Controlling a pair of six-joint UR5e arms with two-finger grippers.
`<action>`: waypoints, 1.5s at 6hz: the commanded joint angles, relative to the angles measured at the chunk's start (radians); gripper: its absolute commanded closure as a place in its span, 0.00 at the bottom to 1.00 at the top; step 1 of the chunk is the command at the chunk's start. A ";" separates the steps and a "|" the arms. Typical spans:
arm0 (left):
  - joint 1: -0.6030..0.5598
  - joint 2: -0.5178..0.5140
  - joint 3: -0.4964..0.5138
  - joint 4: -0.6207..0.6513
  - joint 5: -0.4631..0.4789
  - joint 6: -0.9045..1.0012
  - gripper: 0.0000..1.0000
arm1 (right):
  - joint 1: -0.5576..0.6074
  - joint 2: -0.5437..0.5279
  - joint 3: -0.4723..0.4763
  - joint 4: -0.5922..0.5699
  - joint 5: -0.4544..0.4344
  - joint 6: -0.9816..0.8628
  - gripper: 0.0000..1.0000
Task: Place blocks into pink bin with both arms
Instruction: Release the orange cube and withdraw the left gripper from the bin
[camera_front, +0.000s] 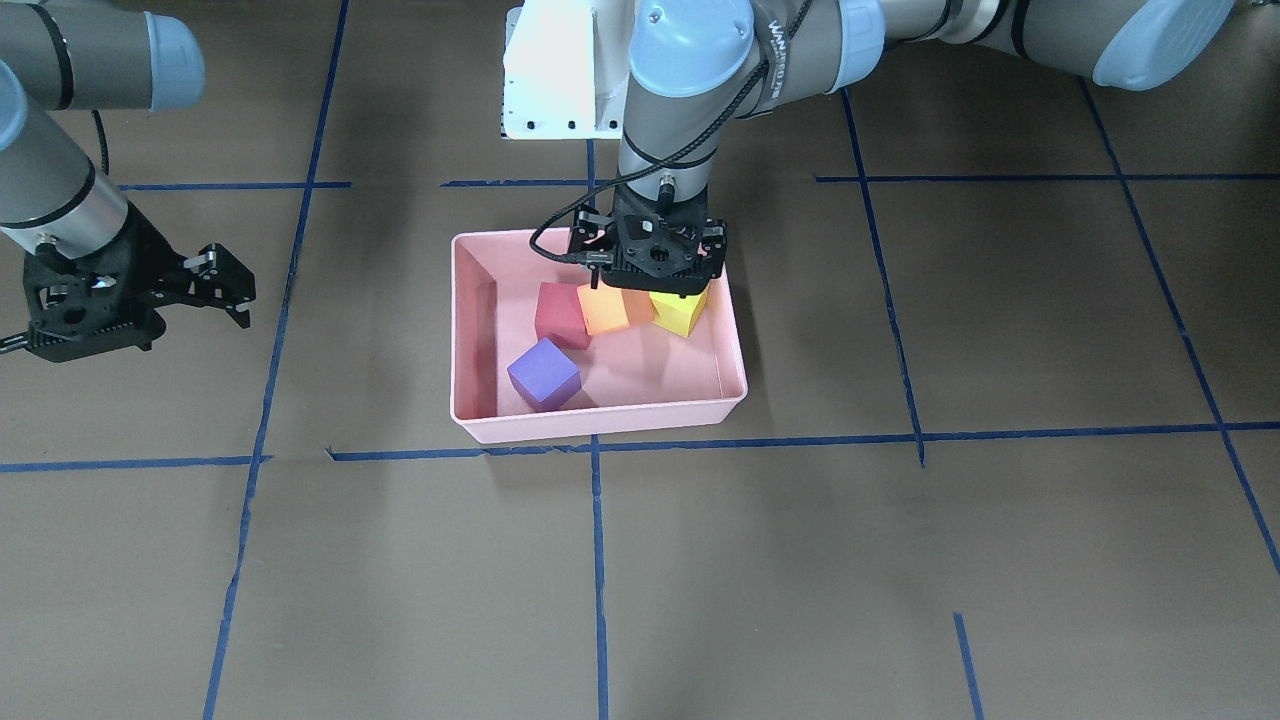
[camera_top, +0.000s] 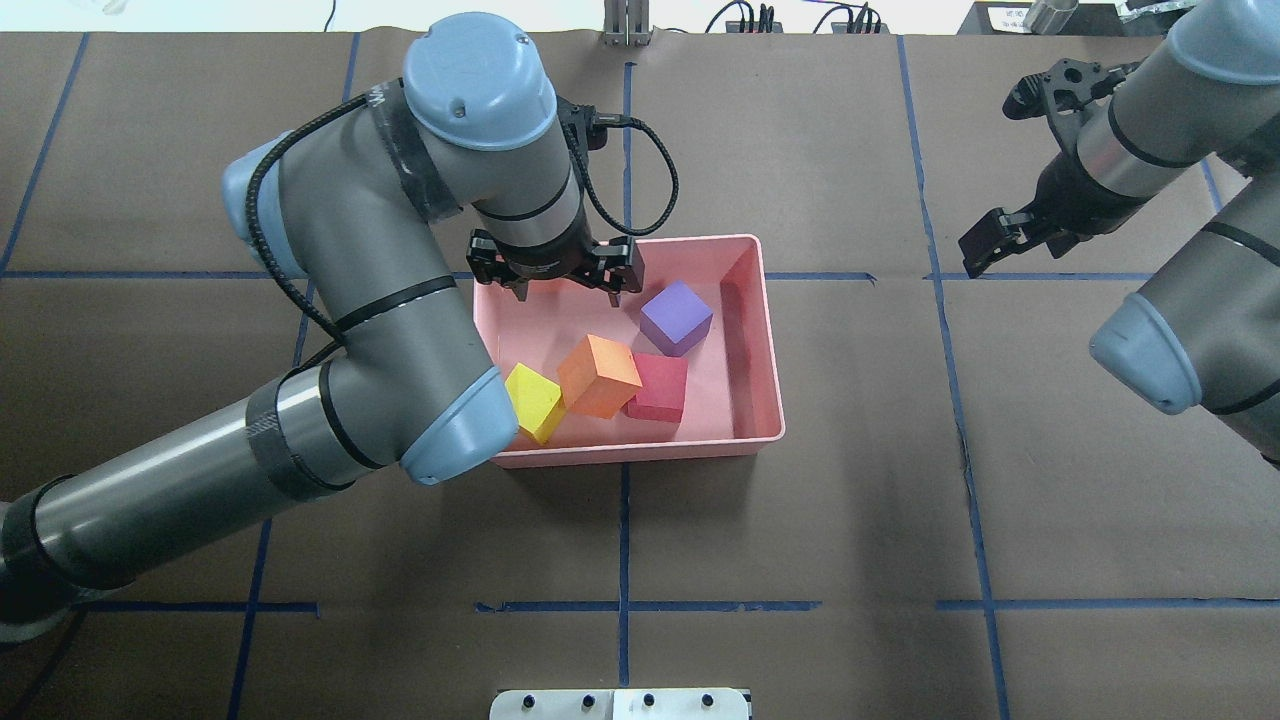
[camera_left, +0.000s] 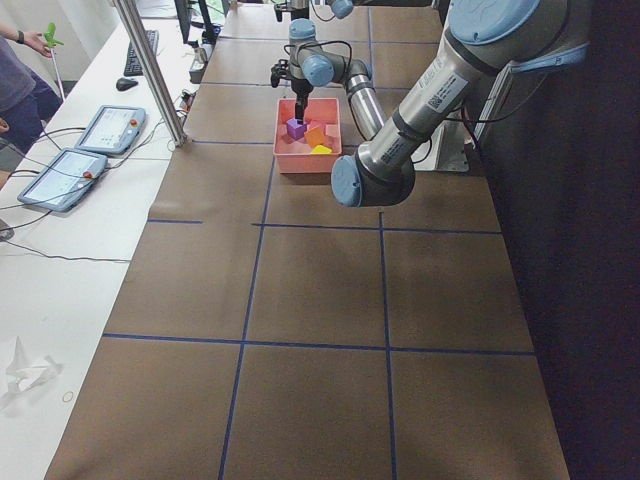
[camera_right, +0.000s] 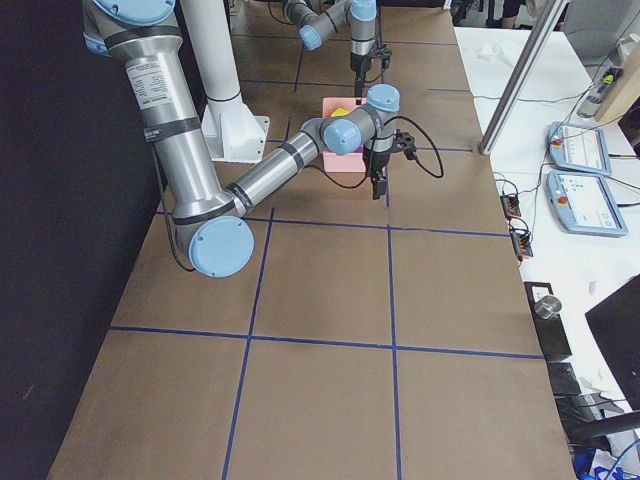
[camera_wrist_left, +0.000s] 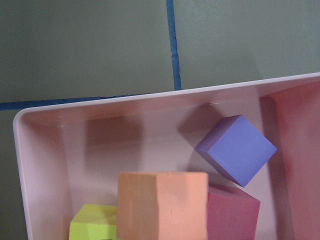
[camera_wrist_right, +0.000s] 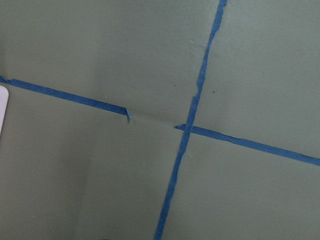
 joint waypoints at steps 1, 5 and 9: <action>-0.067 0.191 -0.164 0.007 -0.004 0.166 0.00 | 0.104 -0.092 0.007 0.000 0.056 -0.194 0.00; -0.488 0.528 -0.194 0.005 -0.216 0.816 0.00 | 0.403 -0.364 -0.003 -0.004 0.119 -0.710 0.00; -0.860 0.832 -0.082 -0.007 -0.320 1.207 0.00 | 0.568 -0.508 -0.008 -0.006 0.150 -0.708 0.00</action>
